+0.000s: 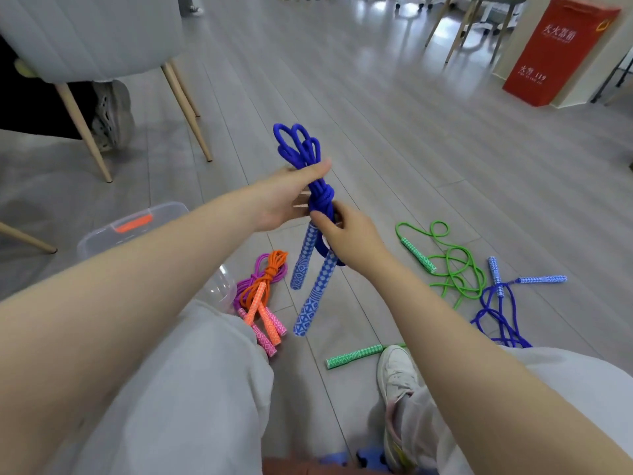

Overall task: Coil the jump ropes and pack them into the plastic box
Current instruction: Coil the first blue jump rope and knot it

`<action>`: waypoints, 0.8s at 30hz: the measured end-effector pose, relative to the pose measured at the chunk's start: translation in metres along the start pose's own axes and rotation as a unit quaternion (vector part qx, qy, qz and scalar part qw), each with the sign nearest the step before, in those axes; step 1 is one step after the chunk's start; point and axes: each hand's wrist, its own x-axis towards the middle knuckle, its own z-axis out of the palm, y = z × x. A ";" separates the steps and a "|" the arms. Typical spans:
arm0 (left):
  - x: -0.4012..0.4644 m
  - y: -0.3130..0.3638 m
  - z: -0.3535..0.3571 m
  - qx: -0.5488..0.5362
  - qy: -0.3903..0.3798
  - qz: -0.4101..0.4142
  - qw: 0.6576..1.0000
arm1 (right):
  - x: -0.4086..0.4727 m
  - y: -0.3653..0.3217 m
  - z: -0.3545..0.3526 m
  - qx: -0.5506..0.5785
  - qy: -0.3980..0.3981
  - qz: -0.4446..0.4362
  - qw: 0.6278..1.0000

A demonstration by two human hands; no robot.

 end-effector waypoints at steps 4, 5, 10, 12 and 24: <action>0.024 -0.046 -0.030 0.147 -0.115 -0.053 0.981 | 0.029 0.019 0.014 0.133 0.018 0.089 0.987; 0.030 -0.060 -0.037 0.173 -0.129 -0.065 0.974 | 0.036 0.026 0.020 0.165 0.021 0.112 0.980; 0.059 -0.127 -0.053 0.169 -0.142 -0.084 0.972 | 0.079 0.065 0.062 0.256 0.017 0.204 0.945; 0.077 -0.151 -0.054 0.158 -0.086 -0.089 0.980 | 0.094 0.084 0.083 0.277 0.015 0.249 0.928; 0.157 -0.272 -0.075 0.279 0.014 -0.107 0.954 | 0.122 0.205 0.176 0.280 -0.063 0.380 0.879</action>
